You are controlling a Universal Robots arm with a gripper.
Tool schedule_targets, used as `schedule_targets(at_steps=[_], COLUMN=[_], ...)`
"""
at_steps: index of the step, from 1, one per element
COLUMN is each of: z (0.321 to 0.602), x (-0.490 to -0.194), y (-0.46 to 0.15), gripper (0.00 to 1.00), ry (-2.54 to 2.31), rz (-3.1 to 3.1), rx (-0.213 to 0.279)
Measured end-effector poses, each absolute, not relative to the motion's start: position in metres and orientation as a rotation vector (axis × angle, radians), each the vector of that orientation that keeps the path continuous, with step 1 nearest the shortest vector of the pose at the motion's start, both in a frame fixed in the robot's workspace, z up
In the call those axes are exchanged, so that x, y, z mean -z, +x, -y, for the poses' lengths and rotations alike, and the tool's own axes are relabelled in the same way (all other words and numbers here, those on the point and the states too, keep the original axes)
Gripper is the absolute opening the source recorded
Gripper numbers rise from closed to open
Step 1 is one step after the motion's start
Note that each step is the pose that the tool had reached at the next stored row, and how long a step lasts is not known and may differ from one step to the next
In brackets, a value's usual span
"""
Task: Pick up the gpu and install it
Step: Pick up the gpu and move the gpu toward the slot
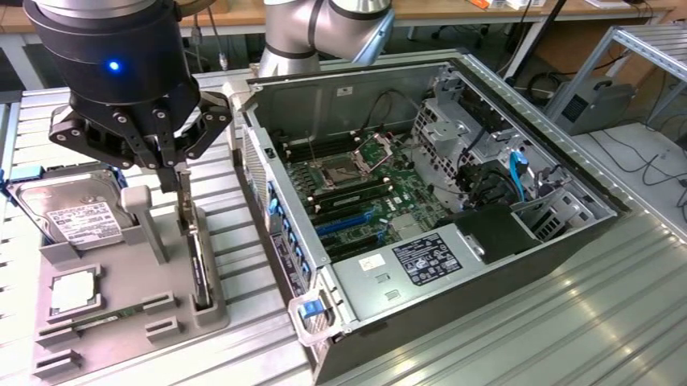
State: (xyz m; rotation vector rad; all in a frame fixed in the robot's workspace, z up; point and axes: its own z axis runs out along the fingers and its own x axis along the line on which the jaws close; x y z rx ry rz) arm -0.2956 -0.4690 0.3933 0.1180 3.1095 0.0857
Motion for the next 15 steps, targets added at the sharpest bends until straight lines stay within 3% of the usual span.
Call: schedule_targets(at_steps=[2,7,9,10,15], z=[0.469,0.469,0.469,0.469,0.469], x=[-0.3933,-0.3933,-0.3933,-0.3933,-0.3933], y=[-0.2956,-0.2956,-0.2956,-0.2956,-0.2956], gripper=[0.11,0.36,0.36,0.42,0.42], ry=[0.118,0.118,0.118,0.118,0.118], rz=[-3.109,-3.11,-3.109,-3.109,-3.109], rx=[-0.086,-0.086,-0.086,-0.086,-0.086])
